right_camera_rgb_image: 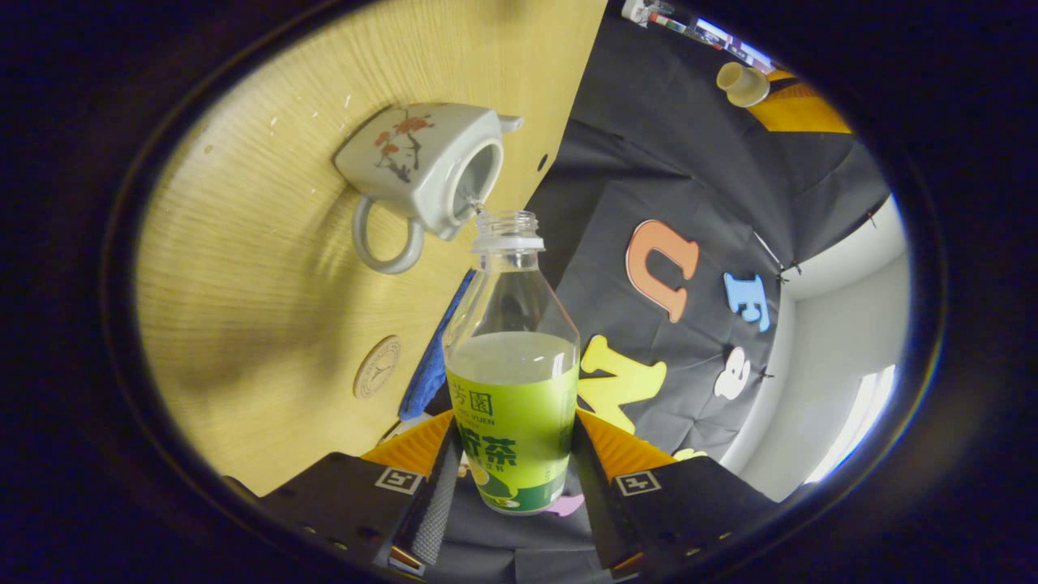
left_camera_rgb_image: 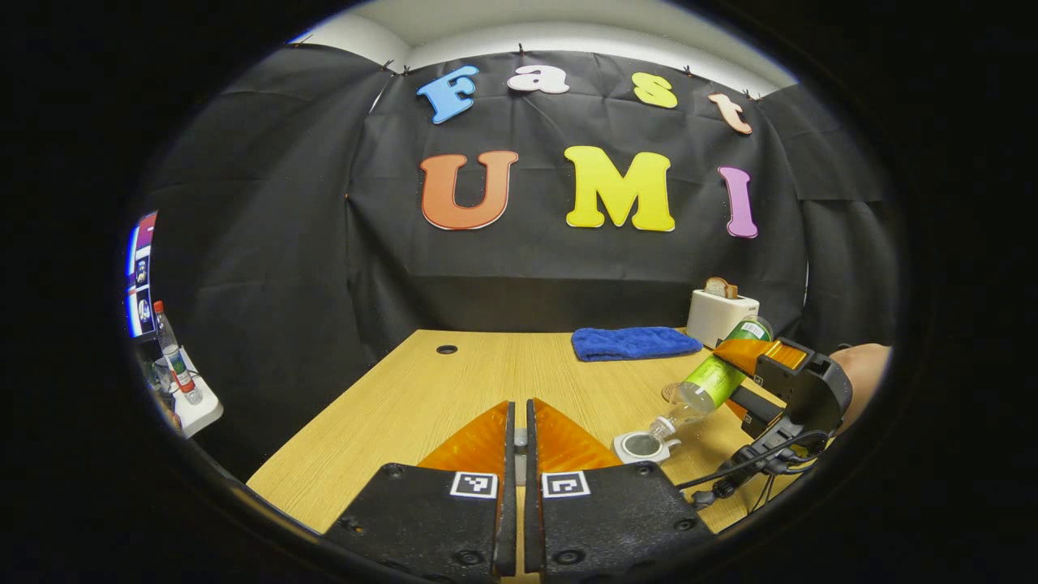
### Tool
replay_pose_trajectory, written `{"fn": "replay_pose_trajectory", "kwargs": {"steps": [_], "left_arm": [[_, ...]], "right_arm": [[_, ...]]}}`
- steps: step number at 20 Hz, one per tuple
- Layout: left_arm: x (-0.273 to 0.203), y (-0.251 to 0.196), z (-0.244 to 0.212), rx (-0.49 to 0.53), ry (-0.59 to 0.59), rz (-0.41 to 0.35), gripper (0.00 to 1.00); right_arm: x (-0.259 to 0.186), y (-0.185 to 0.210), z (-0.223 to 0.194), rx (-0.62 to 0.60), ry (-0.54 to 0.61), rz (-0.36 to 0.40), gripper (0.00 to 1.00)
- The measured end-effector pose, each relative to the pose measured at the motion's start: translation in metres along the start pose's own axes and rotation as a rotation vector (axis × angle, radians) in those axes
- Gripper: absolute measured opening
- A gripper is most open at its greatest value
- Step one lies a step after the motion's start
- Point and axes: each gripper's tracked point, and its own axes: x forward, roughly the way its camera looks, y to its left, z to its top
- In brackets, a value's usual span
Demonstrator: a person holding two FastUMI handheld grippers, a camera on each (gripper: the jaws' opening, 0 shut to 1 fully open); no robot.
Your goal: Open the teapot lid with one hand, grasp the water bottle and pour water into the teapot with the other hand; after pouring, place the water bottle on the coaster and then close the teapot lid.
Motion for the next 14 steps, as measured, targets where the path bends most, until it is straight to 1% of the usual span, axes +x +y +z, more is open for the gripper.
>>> {"fn": "replay_pose_trajectory", "kwargs": {"steps": [4,8,11,14], "left_arm": [[0.000,-0.004,0.001,0.025,-0.003,-0.002,0.06],[-0.001,-0.007,0.005,0.029,-0.013,-0.007,0.06],[0.000,-0.005,0.006,0.025,-0.022,0.002,0.06],[0.000,-0.002,0.004,0.024,-0.016,0.007,0.06]], "right_arm": [[0.000,-0.005,0.000,-0.045,-0.002,-0.035,0.71],[-0.001,-0.011,0.004,-0.099,-0.010,-0.079,0.71],[-0.001,-0.012,0.004,-0.110,-0.016,-0.086,0.71],[0.000,-0.016,0.005,-0.142,-0.019,-0.109,0.71]]}}
